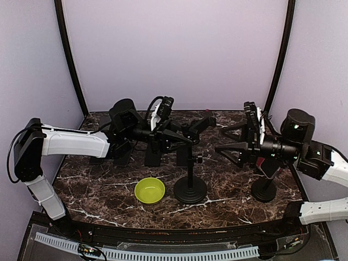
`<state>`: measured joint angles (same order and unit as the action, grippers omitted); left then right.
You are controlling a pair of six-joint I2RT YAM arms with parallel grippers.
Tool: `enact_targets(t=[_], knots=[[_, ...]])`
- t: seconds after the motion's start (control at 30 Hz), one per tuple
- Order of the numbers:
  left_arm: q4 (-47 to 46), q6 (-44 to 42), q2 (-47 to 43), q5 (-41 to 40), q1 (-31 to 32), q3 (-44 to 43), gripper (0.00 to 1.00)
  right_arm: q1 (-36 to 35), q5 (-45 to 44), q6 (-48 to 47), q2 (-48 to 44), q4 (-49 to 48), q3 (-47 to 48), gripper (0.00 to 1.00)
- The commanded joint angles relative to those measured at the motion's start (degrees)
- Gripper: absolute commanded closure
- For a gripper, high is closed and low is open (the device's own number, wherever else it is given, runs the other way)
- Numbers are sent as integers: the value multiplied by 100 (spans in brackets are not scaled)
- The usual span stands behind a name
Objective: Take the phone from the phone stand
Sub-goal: Pass from the left arm to the right
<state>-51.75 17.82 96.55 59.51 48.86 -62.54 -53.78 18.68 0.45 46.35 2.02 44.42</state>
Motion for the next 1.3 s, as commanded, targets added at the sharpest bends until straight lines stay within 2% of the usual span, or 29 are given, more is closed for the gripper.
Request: enact_targets(t=[0.0,0.1,0.13,0.17,0.33,0.57,0.9,1.13,1.27], knots=[[70,-250,-341,132,-35,-142,94,-36,-226,-122,-21,290,528,27],[200,-308,-328,-2,-35,-189,94,-38,-95,-154,222,538,832,15],[285,-342,-330,-94,-35,-212,94,-44,-67,-140,300,595,901,5],[322,-364,-342,-199,-30,-215,94,-45,-45,-90,346,588,940,1],[421,-497,-368,-560,-28,-213,95,-62,-126,266,389,243,901,1],[621,-635,-341,-818,-17,-267,95,-145,-299,320,726,264,1149,1],[975,-915,-292,-1026,62,-434,95,-237,-971,414,1058,138,1255,1],[989,-965,-245,-818,128,-503,95,-247,-1167,354,1261,139,1320,1],[1166,-1061,-225,-803,185,-559,95,-247,-1142,342,1344,141,1379,4]])
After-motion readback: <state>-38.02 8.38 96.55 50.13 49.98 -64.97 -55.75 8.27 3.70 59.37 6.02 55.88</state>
